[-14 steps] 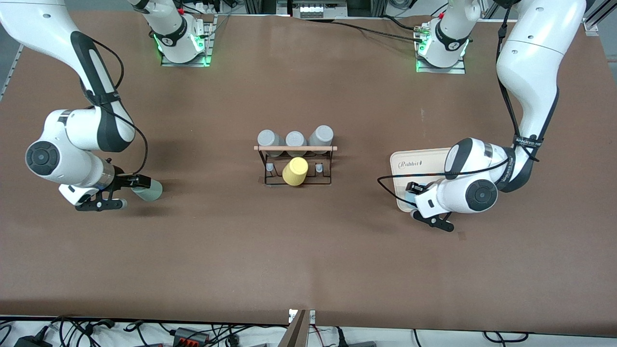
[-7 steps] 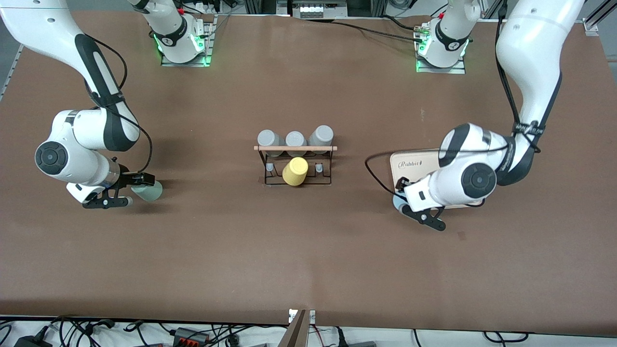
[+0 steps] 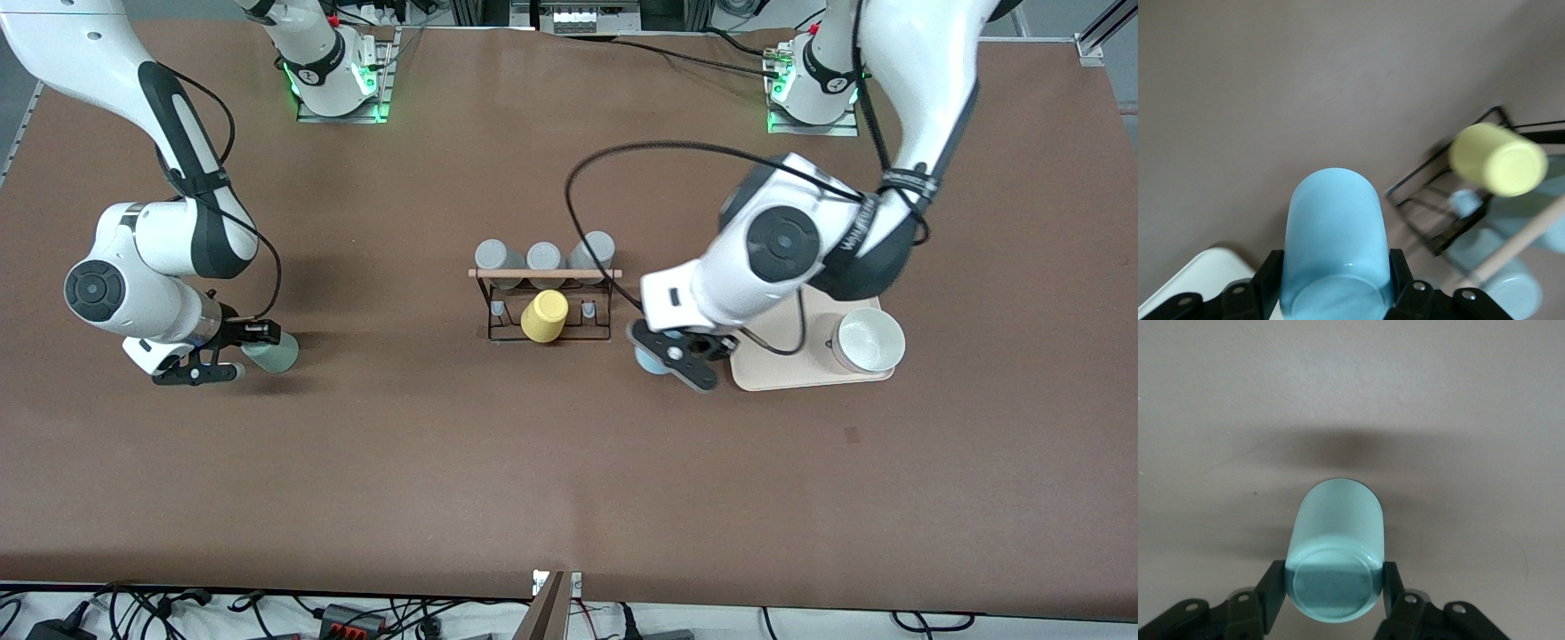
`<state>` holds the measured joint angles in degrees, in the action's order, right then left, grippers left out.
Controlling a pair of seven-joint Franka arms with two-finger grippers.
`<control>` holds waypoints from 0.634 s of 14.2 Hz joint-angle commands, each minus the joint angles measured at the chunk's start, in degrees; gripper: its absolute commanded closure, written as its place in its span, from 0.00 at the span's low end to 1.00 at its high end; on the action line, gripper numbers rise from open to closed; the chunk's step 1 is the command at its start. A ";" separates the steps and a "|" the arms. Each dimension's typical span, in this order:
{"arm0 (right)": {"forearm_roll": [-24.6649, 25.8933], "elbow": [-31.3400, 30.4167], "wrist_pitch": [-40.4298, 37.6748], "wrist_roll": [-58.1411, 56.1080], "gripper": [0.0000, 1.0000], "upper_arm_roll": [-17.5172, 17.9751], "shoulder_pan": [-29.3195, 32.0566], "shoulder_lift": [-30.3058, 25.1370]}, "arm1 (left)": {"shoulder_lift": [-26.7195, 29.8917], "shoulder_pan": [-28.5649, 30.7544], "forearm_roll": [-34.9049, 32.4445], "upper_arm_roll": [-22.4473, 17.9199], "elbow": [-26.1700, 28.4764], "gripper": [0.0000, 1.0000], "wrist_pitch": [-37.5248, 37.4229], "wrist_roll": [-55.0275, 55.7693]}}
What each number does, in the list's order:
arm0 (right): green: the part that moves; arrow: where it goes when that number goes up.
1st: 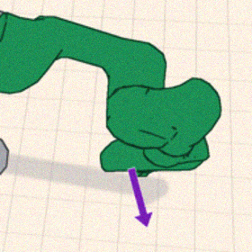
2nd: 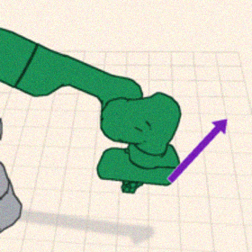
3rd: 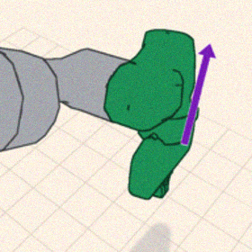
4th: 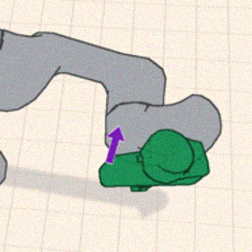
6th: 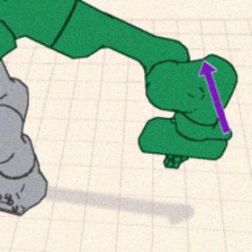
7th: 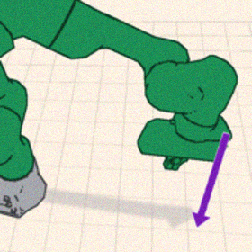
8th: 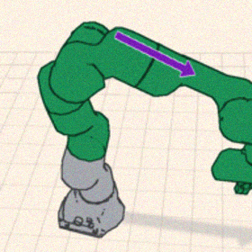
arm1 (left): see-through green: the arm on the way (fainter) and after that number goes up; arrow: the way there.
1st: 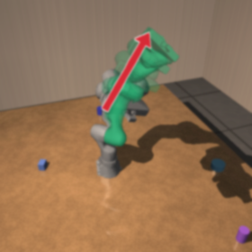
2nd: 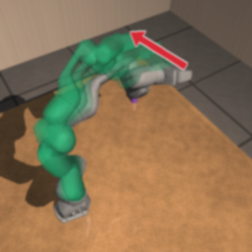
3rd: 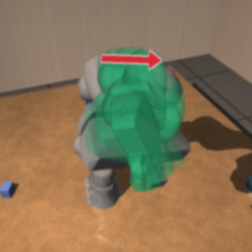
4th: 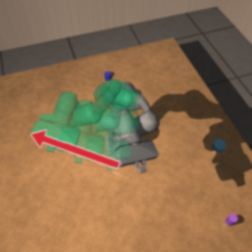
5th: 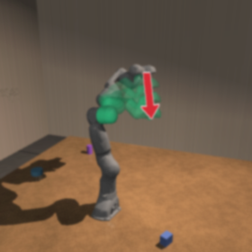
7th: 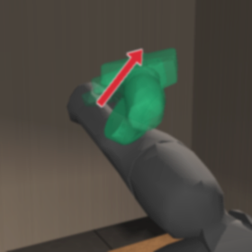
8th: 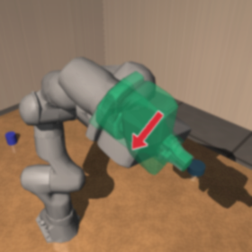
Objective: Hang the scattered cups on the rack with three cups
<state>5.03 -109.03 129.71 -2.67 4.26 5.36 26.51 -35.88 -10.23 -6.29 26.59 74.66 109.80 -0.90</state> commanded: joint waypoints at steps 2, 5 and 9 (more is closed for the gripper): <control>-0.45 5.57 -7.16 -0.06 0.72 0.83 -1.40 -1.20 | -2.26 -4.35 -0.65 -0.31 -4.79 1.00 -1.51 5.20; -3.43 12.42 -14.46 0.03 0.72 1.71 -2.37 -1.55 | -2.79 -8.30 -1.18 -0.75 -3.91 0.99 -1.51 8.54; -5.99 19.37 -24.83 2.92 0.72 2.15 -3.86 -1.99 | -4.72 -9.45 -1.44 -0.92 -3.82 0.98 -1.51 9.08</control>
<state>-0.05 -92.76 109.13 -1.87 6.13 2.00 24.42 -39.31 -18.73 -6.35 26.25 72.72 109.42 7.61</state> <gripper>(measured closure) 0.370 0.317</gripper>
